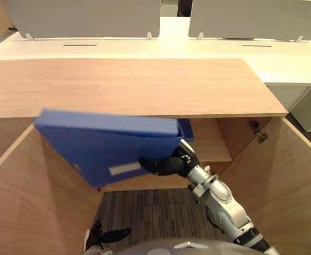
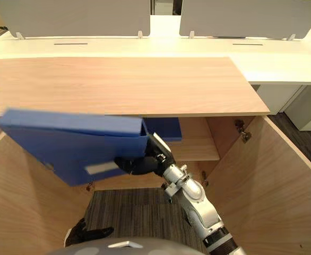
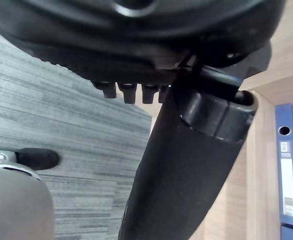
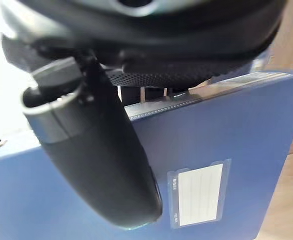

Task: Walk over to the cabinet, pick up the folder, carry it to the office cabinet, place the folder inside the office cabinet, then close the office cabinet door

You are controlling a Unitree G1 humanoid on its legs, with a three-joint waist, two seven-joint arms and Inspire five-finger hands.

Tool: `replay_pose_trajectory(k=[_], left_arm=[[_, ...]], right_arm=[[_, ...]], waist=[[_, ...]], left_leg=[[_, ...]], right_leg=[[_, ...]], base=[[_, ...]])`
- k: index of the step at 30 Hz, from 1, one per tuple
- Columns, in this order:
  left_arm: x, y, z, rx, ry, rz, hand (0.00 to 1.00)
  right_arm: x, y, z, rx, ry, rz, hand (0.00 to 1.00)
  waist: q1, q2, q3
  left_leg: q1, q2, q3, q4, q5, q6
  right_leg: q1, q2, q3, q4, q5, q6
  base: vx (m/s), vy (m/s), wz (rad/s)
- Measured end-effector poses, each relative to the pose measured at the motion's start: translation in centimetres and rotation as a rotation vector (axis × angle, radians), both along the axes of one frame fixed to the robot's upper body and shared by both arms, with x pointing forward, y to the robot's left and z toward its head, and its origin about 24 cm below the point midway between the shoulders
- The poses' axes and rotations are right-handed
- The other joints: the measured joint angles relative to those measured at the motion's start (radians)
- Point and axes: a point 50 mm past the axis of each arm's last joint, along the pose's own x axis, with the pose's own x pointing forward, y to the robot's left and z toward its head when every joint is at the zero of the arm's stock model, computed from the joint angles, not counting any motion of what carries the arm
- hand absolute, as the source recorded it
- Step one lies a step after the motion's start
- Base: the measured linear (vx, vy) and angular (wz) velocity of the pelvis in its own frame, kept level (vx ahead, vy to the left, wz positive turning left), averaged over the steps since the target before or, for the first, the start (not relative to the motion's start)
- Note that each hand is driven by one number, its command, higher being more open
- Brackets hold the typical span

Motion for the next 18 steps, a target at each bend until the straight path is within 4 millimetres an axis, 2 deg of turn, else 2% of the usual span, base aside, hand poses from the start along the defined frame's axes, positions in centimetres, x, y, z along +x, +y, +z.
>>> replay_pose_trajectory(k=[1, 2, 6, 9, 12, 18], left_arm=[[0.2, 0.0, 0.0, -0.003, -0.002, -0.005, 1.00], [0.3, 0.0, 0.0, -0.006, -0.006, -0.007, 1.00], [1.6, -0.2, 0.2, -0.012, -0.039, -0.020, 1.00], [4.6, -0.3, 1.0, -0.002, -0.133, -0.052, 1.00], [7.3, -0.4, 2.0, 0.017, -0.214, -0.097, 1.00], [10.6, -1.1, 4.5, 0.037, -0.382, -0.109, 1.00]], right_arm=[[0.0, -0.1, -0.5, -0.029, 0.016, 0.002, 0.00], [0.0, -0.2, -0.7, -0.039, 0.023, -0.002, 0.00], [0.3, -0.6, -0.7, -0.088, 0.000, -0.037, 0.00], [1.3, -0.9, 0.2, -0.105, -0.045, -0.071, 0.00], [2.4, -1.3, 1.1, -0.096, -0.078, -0.133, 0.00], [3.0, -2.7, 2.1, -0.088, -0.115, -0.285, 0.00]], waist=[[0.002, 0.011, 0.017], [0.003, 0.007, 0.023], [0.004, 0.035, 0.126], [0.006, 0.054, 0.206], [0.007, 0.055, 0.275], [0.009, 0.065, 0.345]], left_leg=[[-0.024, 0.001, 0.000, 0.009, 0.000, 0.000], [-0.046, 0.001, -0.002, 0.020, -0.001, 0.000], [-0.177, 0.014, -0.012, 0.171, -0.050, 0.003], [-0.320, 0.033, -0.022, 0.334, -0.101, 0.006], [-0.430, 0.041, -0.027, 0.445, -0.128, 0.008], [-0.602, 0.055, -0.042, 0.601, -0.173, -0.003]], right_leg=[[-0.023, -0.001, 0.000, 0.008, 0.000, 0.000], [-0.043, -0.002, 0.000, 0.016, 0.000, 0.000], [-0.137, -0.005, -0.002, 0.098, -0.007, -0.010], [-0.267, -0.006, -0.004, 0.236, -0.045, -0.021], [-0.381, -0.020, -0.004, 0.363, -0.090, -0.025], [-0.556, -0.042, -0.014, 0.543, -0.155, -0.040]], base=[[-0.05, -0.009, 0.02], [-0.05, -0.006, 0.04], [-0.06, 0.007, 0.04], [-0.15, 0.013, 0.02], [-0.17, -0.015, 0.04], [-0.18, -0.018, 0.07]])
